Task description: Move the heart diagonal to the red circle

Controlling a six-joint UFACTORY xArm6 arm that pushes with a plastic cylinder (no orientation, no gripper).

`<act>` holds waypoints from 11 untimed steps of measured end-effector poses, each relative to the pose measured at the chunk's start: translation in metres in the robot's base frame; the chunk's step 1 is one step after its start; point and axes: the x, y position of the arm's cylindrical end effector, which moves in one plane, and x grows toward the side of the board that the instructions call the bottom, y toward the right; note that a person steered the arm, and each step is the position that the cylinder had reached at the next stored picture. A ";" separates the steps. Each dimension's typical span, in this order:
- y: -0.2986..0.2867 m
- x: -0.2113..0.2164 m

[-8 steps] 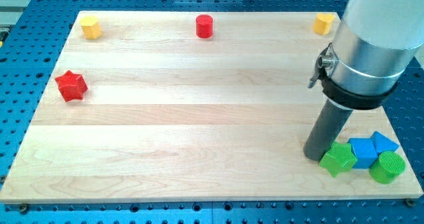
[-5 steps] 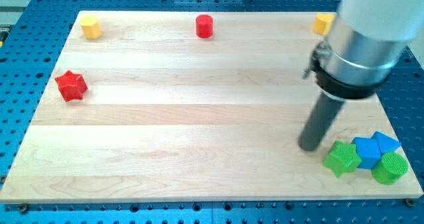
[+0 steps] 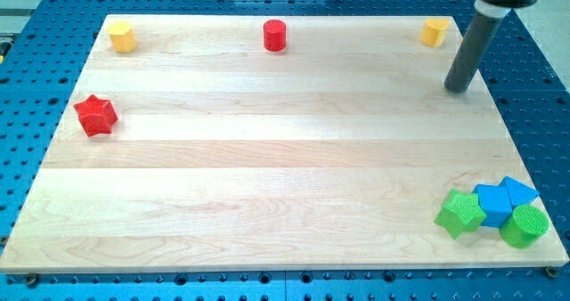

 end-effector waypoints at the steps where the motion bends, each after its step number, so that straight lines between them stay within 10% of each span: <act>1: 0.027 -0.040; 3: 0.039 -0.094; 8: -0.163 -0.095; 11: -0.101 -0.084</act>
